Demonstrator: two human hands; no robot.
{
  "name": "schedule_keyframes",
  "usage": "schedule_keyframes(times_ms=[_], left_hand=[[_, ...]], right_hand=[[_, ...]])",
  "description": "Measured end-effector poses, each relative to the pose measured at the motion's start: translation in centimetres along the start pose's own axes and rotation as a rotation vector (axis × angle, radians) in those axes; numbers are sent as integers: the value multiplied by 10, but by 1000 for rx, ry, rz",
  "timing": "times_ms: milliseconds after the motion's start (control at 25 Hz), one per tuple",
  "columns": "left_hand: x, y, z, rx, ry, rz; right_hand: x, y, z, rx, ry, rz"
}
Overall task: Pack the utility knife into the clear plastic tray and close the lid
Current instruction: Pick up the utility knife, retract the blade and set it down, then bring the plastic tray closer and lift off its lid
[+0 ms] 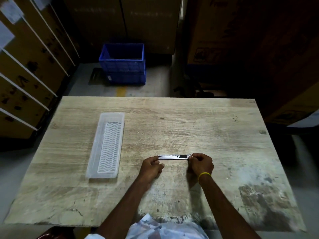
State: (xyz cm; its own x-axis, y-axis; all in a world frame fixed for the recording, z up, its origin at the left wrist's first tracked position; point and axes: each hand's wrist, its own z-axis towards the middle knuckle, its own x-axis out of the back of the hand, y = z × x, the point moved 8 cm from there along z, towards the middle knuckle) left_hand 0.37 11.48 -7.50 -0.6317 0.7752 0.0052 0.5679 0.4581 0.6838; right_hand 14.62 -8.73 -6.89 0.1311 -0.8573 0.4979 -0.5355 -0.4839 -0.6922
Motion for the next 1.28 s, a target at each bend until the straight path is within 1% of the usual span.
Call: schedule_keyframes(times_ms=[200,280,320,400,480,520,560,600,640,680,720,760,800,880,960,1080,1200,1280], left_hand=[[1,-4,5,-16,-47,51],[6,5,3,-98,-9,151],[12,15,0,-167,42,229],[32,44,-11,-332,182,334],[65,79,-29,-518,371,390],[88,94,-40,-600,503,439],[113,105,-50,-641,661,502],[138,111,-59,-624,818,557],[164,109,-62,-547,942,588],[188,99,-59,-432,1012,599],[209,86,-54,-307,1022,604],[224,73,-49,-221,989,601],[233,61,-44,-177,930,568],[237,49,-43,-196,839,458],[232,40,-48,-212,808,352],[215,19,-47,-162,736,207],[186,-9,-40,-98,574,15],[156,-20,-42,-87,460,-68]], right_hand=[[0,-5,0,54,10,-46],[1,-6,-1,72,20,-39],[1,-6,-2,74,19,-34],[2,-4,-4,73,12,-22],[4,-1,-6,69,9,7],[5,-1,-9,72,10,24],[7,1,-12,79,20,36],[8,1,-15,91,35,41],[8,0,-19,104,43,47],[6,-1,-24,120,31,54],[0,-3,-31,140,-9,71],[-7,-7,-40,163,-69,86],[-16,-11,-48,203,-132,89],[-33,-25,-66,341,-254,45],[-51,-39,-88,476,-389,-10],[-77,-53,-119,641,-553,-104],[-93,-66,-155,946,-601,-247],[-101,-64,-170,1098,-626,-361]])
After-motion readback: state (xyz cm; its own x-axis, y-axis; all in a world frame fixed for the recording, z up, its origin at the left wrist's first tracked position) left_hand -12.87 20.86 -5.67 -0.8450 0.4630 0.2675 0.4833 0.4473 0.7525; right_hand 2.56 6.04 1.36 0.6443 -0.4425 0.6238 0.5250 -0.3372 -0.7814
